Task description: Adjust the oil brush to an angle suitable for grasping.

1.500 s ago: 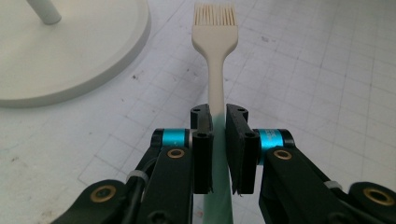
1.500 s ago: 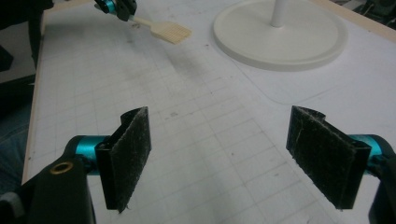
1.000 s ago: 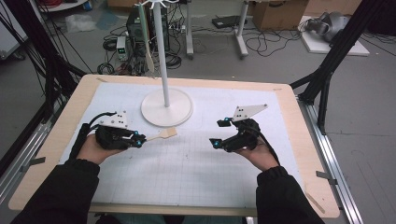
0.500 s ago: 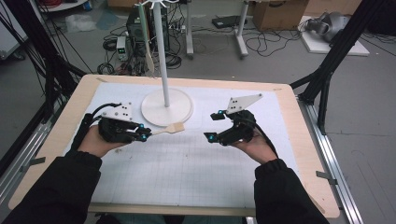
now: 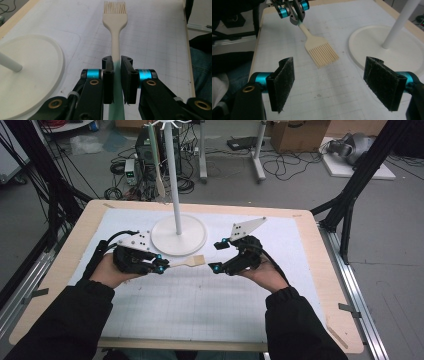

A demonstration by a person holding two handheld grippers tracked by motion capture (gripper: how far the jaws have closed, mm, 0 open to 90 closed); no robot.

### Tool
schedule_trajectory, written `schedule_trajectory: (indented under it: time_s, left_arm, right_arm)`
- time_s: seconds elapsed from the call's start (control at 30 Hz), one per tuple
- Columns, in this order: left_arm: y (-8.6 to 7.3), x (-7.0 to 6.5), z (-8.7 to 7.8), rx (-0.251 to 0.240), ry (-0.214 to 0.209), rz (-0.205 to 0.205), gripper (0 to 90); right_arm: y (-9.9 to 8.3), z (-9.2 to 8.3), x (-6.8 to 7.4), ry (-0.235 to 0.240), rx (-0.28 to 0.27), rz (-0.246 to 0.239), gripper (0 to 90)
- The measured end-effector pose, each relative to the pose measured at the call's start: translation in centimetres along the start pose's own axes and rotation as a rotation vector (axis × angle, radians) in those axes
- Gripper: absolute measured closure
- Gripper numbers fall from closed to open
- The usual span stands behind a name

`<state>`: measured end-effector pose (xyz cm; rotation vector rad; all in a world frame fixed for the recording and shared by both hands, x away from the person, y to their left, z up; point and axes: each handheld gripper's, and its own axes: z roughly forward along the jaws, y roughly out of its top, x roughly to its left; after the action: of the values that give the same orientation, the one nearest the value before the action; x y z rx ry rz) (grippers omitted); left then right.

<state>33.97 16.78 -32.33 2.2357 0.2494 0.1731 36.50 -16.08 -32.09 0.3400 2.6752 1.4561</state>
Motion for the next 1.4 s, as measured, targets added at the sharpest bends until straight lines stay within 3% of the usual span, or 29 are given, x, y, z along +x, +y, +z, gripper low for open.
schedule_trajectory:
  time_s: [0.5,0.83,1.07,1.4]
  left_arm:
    - [1.6,-1.2,1.1,-0.001,-0.059,0.046,81.0]
    - [2.0,-1.5,1.3,-0.013,-0.081,0.052,81.0]
    - [2.1,-1.6,1.4,-0.005,-0.092,0.057,81.0]
    - [2.1,-1.7,1.6,-0.005,-0.105,0.061,80.7]
  right_arm:
    - [0.4,2.2,0.8,0.078,0.038,-0.049,27.7]
    - [0.4,3.0,1.2,0.151,0.068,-0.088,42.4]
    - [0.3,3.1,1.5,0.174,0.065,-0.118,56.2]
    - [0.3,2.8,1.7,0.190,0.056,-0.138,59.3]
